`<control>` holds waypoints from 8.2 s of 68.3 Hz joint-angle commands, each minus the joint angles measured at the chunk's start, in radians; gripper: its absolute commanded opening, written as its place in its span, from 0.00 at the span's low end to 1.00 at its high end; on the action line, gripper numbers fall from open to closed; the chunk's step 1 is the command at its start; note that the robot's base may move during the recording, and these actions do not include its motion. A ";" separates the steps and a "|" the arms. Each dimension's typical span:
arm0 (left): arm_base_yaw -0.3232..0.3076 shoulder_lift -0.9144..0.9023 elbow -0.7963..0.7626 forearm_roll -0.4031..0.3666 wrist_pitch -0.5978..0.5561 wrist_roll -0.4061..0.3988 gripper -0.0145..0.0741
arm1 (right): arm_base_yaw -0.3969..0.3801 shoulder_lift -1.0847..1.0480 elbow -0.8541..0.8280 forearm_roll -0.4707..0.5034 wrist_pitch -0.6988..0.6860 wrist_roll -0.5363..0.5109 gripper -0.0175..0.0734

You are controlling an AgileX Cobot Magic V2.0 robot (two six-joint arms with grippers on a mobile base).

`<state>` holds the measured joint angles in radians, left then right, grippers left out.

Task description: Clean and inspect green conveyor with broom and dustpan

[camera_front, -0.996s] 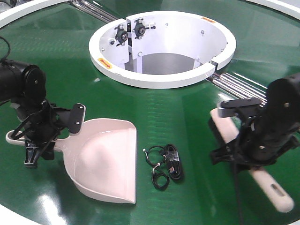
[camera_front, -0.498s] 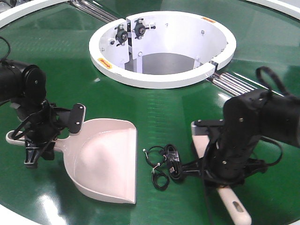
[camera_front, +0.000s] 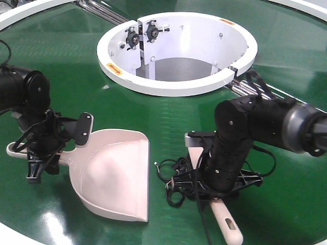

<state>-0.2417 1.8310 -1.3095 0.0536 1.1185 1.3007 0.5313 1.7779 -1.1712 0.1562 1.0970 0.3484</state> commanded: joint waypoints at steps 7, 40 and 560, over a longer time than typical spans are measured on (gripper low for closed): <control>-0.005 -0.045 -0.027 -0.013 0.015 0.003 0.15 | 0.014 0.033 -0.086 0.115 0.043 -0.084 0.19; -0.005 -0.045 -0.027 -0.013 0.015 0.003 0.15 | 0.174 0.224 -0.453 0.255 0.112 -0.174 0.19; -0.005 -0.464 -0.027 -0.283 -0.089 -0.371 0.78 | -0.336 -0.836 0.302 -0.107 -0.427 -0.326 0.71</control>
<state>-0.2417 1.4700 -1.3095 -0.1745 1.1064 0.9525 0.1995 1.0292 -0.8432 0.0510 0.7663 0.0230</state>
